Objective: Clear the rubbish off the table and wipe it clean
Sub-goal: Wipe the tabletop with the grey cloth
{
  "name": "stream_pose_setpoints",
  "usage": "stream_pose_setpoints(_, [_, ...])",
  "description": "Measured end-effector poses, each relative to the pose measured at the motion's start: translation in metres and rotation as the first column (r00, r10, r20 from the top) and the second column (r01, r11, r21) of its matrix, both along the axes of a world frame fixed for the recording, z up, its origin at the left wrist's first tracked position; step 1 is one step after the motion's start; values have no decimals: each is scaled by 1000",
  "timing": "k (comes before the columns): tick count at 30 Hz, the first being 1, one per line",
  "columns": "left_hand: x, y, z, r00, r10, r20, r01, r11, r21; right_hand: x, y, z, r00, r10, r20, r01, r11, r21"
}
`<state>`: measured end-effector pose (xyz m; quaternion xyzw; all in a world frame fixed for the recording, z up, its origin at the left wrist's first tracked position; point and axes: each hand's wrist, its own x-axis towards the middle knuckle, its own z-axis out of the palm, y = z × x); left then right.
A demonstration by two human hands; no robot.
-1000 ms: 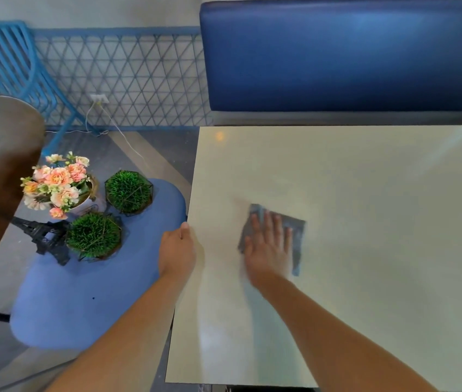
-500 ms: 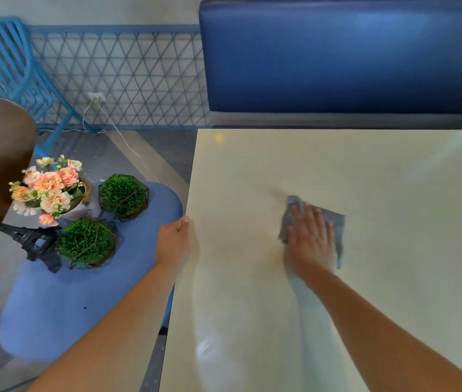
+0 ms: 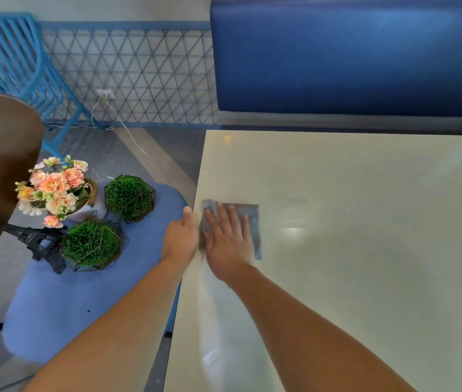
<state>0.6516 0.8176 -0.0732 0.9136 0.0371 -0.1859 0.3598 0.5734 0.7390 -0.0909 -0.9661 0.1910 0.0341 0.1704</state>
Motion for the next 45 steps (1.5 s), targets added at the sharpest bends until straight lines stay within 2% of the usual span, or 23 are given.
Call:
stream_pose_setpoints(2, [9,-9,2,1000,13,-3,-14,1000,-25,4,-4,-2,997,77,5,-77,997,-1])
stream_pose_setpoints(4, [18,-19,3,1000,18,11,-17,998,-66,1,-29,-3,998,52,25,-52,999,7])
stream_pose_setpoints(8, [29,-37,6,1000,13,11,-12,998,-57,-31,-125,-8,966,-259,1,258,963,-74])
stream_pose_setpoints(11, [36,-42,4,1000,-8,19,9,999,-33,-75,-189,-4,909,-417,-13,415,906,-83])
stream_pose_setpoints(16, [47,-46,2,1000,27,-10,-28,998,-55,-58,-194,2,791,-609,-57,604,793,-77])
stream_pose_setpoints(20, [50,-46,3,1000,-21,-12,21,1000,2,-5,-145,1,884,-466,-26,463,883,-74])
stream_pose_setpoints(24, [55,-45,2,999,30,-26,-31,1000,-3,45,-72,3,993,-114,-26,114,993,-14])
stream_pose_setpoints(26, [57,-48,5,997,56,-62,-58,998,-23,56,-48,5,998,45,-47,-46,999,-15])
stream_pose_setpoints(29, [62,-54,10,994,59,-88,-67,994,-83,58,-66,5,988,154,-22,-154,988,25])
stream_pose_setpoints(31, [68,-60,7,993,91,-71,-100,986,-130,54,-104,4,995,95,4,-95,995,26])
stream_pose_setpoints(35, [74,-73,3,999,30,-12,-31,997,-74,24,-201,4,985,-170,-35,169,985,-44])
stream_pose_setpoints(37, [81,-79,2,1000,3,-30,-6,994,-106,8,-238,4,965,-255,-63,250,965,-79])
stream_pose_setpoints(41, [95,-87,0,991,31,-129,-57,976,-210,23,-237,2,894,-445,-56,438,894,-97])
stream_pose_setpoints(43, [97,-90,-2,980,70,-187,-123,949,-292,48,-213,4,896,-440,-57,436,897,-73])
stream_pose_setpoints(45, [104,-95,-15,957,106,-270,-206,905,-372,76,-182,4,957,-288,-39,286,956,-65])
